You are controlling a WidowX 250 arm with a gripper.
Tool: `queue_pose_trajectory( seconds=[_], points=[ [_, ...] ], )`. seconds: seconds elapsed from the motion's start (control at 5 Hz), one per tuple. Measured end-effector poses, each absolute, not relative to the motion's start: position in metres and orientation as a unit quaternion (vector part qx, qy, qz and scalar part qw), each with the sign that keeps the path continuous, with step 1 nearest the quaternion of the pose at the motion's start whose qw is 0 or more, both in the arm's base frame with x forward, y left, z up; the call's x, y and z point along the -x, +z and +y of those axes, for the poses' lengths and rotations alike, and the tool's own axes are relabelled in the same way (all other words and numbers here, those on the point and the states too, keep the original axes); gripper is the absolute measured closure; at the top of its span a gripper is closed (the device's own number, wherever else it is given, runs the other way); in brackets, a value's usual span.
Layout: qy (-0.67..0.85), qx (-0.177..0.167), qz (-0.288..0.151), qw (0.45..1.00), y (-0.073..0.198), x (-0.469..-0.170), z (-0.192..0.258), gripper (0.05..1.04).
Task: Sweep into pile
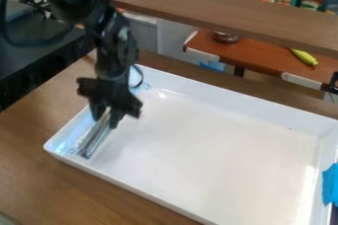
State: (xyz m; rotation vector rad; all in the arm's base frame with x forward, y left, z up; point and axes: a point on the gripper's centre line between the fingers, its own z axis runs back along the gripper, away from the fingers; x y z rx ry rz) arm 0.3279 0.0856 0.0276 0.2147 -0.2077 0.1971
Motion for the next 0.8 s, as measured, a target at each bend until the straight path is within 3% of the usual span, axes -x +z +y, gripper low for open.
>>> queue_pose_trajectory(
  seconds=[0.2, 0.4, 0.6, 0.8],
  points=[
    [0.151, -0.068, -0.119, 0.979, 0.048, -0.347, 0.04, 0.719],
    [0.175, -0.091, -0.139, 0.97, 0.071, -0.361, -0.008, 0.719],
    [0.215, -0.115, -0.088, 0.966, 0.072, -0.371, -0.054, 0.719],
    [0.199, -0.131, -0.066, 0.969, 0.078, -0.37, -0.104, 0.719]
  ],
)
